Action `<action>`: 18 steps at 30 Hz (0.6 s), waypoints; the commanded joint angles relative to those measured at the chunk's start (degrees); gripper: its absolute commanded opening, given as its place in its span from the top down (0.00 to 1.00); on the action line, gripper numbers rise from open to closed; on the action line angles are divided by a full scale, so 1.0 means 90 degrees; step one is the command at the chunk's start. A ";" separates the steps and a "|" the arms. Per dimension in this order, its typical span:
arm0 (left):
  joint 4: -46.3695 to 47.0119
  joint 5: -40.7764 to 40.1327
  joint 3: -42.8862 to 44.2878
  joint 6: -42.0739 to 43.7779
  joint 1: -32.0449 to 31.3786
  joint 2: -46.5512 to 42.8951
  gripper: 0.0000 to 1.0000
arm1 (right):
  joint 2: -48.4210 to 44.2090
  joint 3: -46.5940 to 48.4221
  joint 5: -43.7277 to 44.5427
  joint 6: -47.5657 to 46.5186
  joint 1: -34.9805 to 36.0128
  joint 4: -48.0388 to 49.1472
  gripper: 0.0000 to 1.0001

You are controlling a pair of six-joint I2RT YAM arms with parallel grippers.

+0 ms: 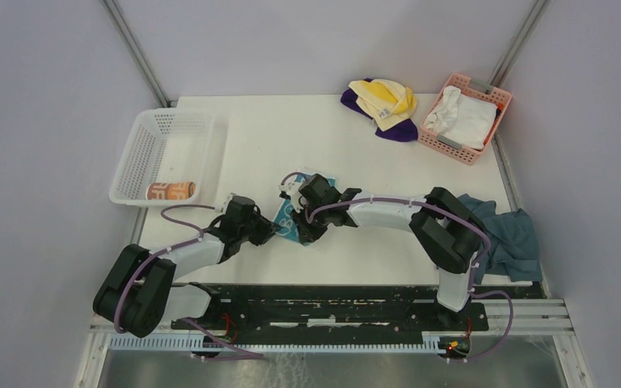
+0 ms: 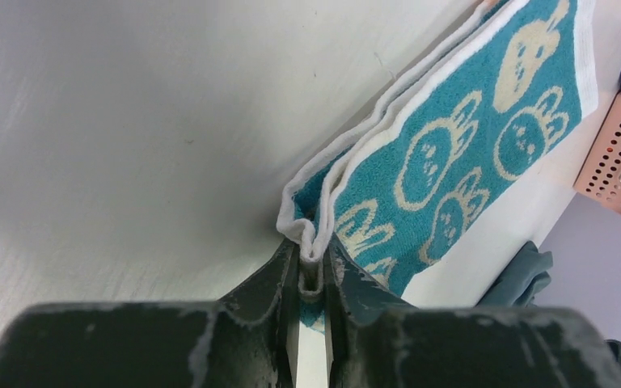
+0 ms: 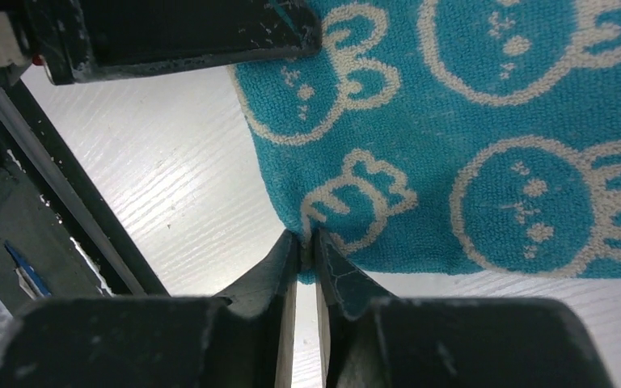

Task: Roll the towels
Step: Roll the towel at the center of the board.

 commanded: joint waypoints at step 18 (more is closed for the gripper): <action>-0.0464 -0.0273 0.0066 -0.0114 -0.0047 -0.0350 0.84 | 0.0084 0.0110 0.1356 -0.1195 0.0769 0.0293 0.57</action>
